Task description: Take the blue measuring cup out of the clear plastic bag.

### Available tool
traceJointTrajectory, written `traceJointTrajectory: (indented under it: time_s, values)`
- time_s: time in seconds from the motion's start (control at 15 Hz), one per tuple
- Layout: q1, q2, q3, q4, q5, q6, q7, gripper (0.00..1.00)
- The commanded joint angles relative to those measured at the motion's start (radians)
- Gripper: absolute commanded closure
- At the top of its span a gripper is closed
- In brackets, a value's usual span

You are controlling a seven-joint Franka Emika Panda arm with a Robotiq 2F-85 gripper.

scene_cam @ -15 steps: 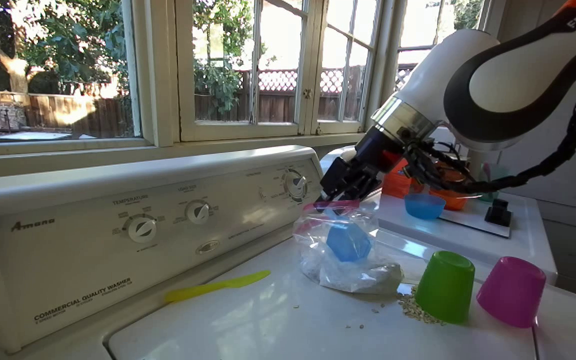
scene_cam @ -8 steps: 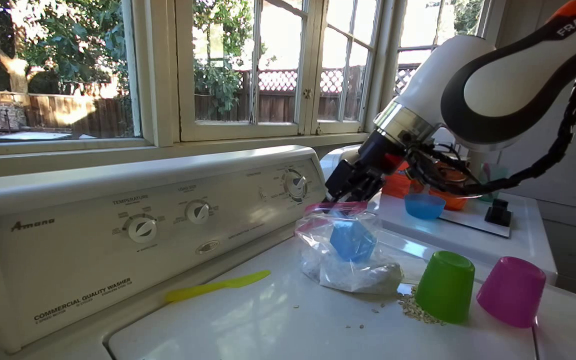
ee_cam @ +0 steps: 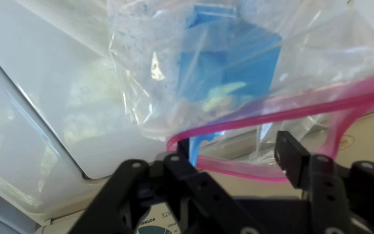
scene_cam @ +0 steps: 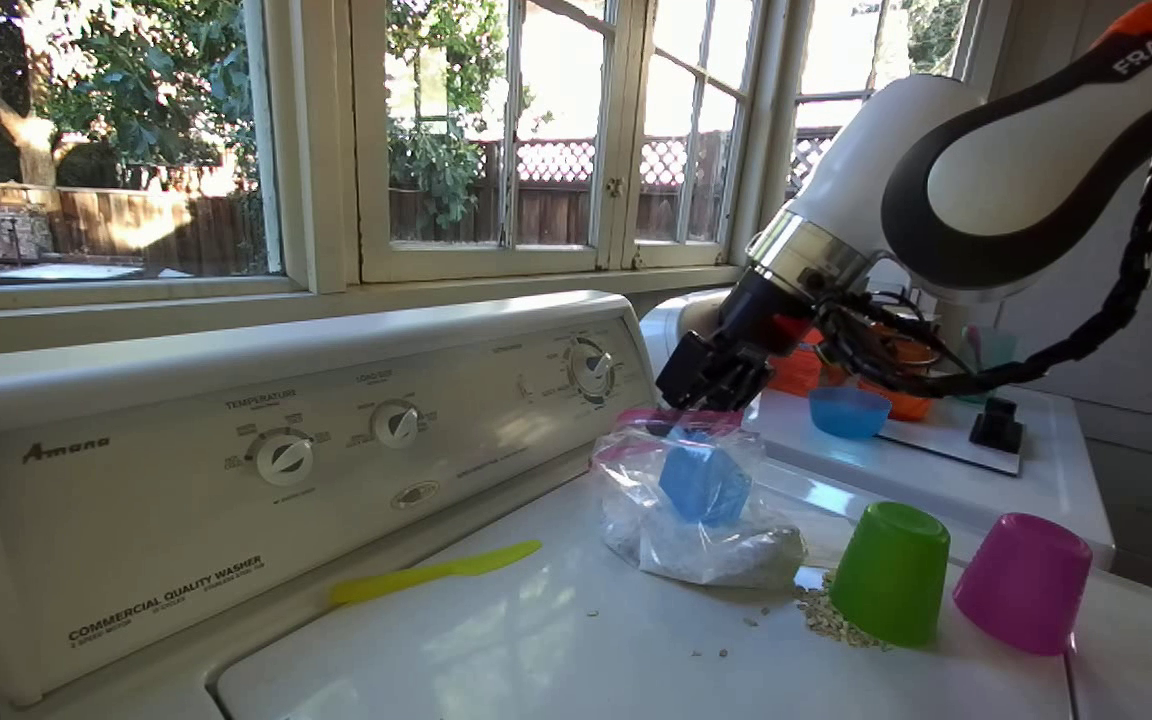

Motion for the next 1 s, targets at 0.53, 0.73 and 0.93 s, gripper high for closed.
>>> traceJointTrajectory:
  time_s: [0.53, 0.73, 0.93]
  values:
    - [0.042, -0.01, -0.054, -0.005, -0.035, -0.077, 0.025, 0.85]
    - [0.047, -0.013, -0.065, -0.008, -0.032, -0.068, 0.034, 1.0]
    - [0.045, -0.024, -0.07, -0.016, -0.02, -0.046, 0.047, 0.99]
